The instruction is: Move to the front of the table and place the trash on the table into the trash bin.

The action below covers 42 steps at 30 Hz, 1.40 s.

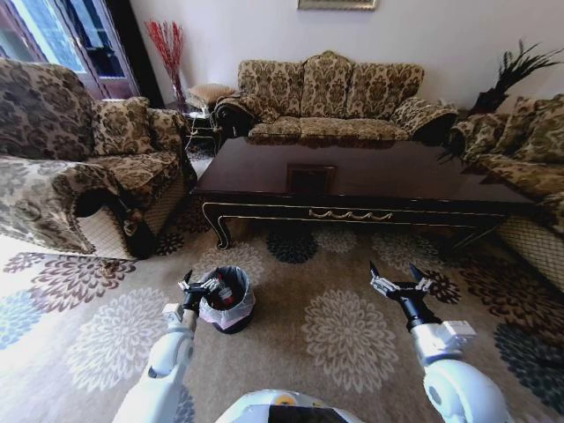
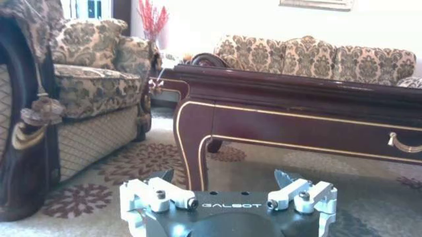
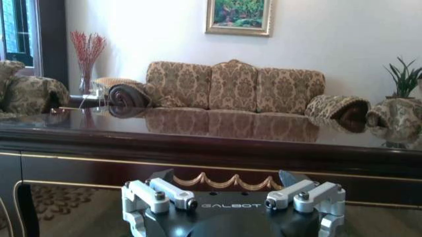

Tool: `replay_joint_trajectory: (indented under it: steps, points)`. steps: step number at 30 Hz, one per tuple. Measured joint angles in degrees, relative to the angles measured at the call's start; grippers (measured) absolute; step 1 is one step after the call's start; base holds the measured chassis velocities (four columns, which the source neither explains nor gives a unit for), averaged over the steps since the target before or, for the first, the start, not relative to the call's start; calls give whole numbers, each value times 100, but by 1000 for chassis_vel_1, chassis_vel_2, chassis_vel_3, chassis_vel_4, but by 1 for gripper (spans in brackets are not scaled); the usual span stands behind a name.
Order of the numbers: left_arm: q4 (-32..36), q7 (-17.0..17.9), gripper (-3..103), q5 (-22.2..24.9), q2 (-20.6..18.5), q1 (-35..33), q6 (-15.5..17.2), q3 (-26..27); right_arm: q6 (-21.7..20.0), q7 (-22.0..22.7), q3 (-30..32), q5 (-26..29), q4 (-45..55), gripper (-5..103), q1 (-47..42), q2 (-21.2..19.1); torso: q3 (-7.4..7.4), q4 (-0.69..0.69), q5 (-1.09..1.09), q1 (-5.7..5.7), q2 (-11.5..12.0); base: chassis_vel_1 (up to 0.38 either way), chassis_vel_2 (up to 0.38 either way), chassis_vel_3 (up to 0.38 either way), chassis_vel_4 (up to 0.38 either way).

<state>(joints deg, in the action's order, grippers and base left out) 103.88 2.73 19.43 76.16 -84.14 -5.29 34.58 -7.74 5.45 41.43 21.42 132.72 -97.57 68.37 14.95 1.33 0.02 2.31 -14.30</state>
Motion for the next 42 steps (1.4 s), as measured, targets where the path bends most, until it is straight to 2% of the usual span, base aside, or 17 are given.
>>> replay_joint_trajectory:
  steps: [5, 7, 13, 14, 15, 17, 20, 25, 42]
  points:
    - [33, 58, 100, 136, 79, -66, -342, -37, 0, 0, 0, 0, 0, 100, 0, 0, 2, 1, -1, 0, -3, 0, 0, 0, 0]
    - [82, 59, 100, 138, 76, -57, -366, -37, 0, 0, 0, 0, 0, 100, 0, 0, 2, 0, -1, 0, -3, 0, 0, 0, 0]
    - [765, -45, 100, 165, -83, -44, 77, 57, 0, 0, 0, 0, 0, 100, 0, 0, 3, 1, 0, 1, -5, 0, 0, 0, 0]
    - [912, -195, 100, 202, -146, -43, 243, 115, 0, 0, 0, 0, 0, 100, 0, 0, 3, 1, 0, 1, -5, 0, 0, 0, 0]
    - [912, -195, 100, 202, -146, -43, 243, 115, 0, 0, 0, 0, 0, 100, 0, 0, 3, 1, 0, 1, -5, 0, 0, 0, 0]
    - [994, -552, 100, 252, -231, -25, 383, 260, 0, 0, 0, 0, 0, 100, 0, 0, 4, 1, -1, 2, -6, 0, 0, 0, 0]
    - [982, -734, 100, 344, -285, 19, 412, 329, 0, 0, 0, 0, 0, 100, 0, 0, 4, 1, -1, 2, -6, 0, 0, 0, 0]
    - [908, -590, 100, 416, -287, 47, 401, 315, 0, 0, 0, 0, 0, 100, 0, 0, 5, 1, -2, 2, -7, 0, 0, 0, 0]
    - [880, -567, 100, 418, -287, 53, 392, 303, 0, 0, 0, 0, 0, 100, 0, 0, 6, 1, -2, 3, -9, 0, 0, 0, 0]
